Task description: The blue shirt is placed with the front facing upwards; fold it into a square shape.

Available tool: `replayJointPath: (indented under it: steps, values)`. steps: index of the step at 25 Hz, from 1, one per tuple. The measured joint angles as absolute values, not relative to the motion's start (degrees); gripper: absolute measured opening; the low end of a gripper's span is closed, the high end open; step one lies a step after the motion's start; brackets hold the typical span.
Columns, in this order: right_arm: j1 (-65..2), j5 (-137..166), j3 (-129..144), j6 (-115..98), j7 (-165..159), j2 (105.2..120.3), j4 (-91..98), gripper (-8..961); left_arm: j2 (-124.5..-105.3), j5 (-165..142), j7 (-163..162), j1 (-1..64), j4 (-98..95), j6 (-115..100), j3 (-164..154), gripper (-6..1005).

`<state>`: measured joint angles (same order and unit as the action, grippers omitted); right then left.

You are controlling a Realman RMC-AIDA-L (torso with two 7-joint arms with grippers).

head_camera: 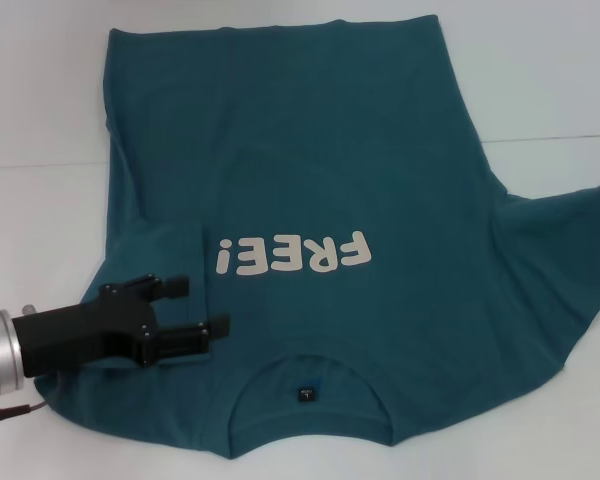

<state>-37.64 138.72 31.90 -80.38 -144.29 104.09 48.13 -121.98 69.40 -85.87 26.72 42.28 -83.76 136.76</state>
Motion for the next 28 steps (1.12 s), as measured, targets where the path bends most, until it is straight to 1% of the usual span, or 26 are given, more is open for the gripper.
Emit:
replayJointPath:
  steps: [4, 11, 12, 13, 14, 15, 22, 25, 28]
  values:
    - [-39.5, 138.6, 32.0, -82.5, -144.2, 104.52, 48.4, 29, -121.98, 69.4, -85.9, 26.8, 42.3, -83.7, 136.8, 933]
    - [-44.3, 138.8, 34.2, -83.8, -144.3, 105.84, 48.4, 35, -121.87, 69.4, -85.9, 26.7, 42.3, -83.7, 136.8, 933]
    - [-45.3, 138.9, 35.2, -83.8, -144.4, 106.15, 48.3, 36, -121.85, 69.4, -85.9, 26.7, 42.3, -83.7, 136.8, 932]
    - [-47.0, 139.1, 38.2, -82.9, -145.2, 106.87, 47.9, 37, -121.82, 69.4, -85.9, 26.6, 42.3, -83.6, 136.8, 932]
    - [-47.7, 139.2, 39.8, -82.3, -145.7, 107.24, 47.5, 38, -121.81, 69.4, -85.9, 26.6, 42.3, -83.6, 136.8, 932]
    - [-47.7, 139.2, 39.8, -82.3, -145.7, 107.24, 47.5, 39, -121.81, 69.4, -85.9, 26.6, 42.3, -83.6, 136.8, 932]
    - [-53.9, 146.8, 47.5, -76.0, -148.2, 110.78, 41.2, 45, -121.81, 69.4, -85.6, 26.5, 42.3, -83.3, 136.8, 932]
    - [-55.1, 149.5, 48.3, -74.9, -148.9, 111.49, 39.5, 47, -121.82, 69.4, -85.5, 26.5, 42.0, -83.3, 136.8, 933]
    - [-54.9, 149.2, 48.3, -75.1, -148.9, 112.07, 40.5, 50, -121.82, 69.3, -85.5, 26.5, 42.0, -83.1, 136.8, 933]
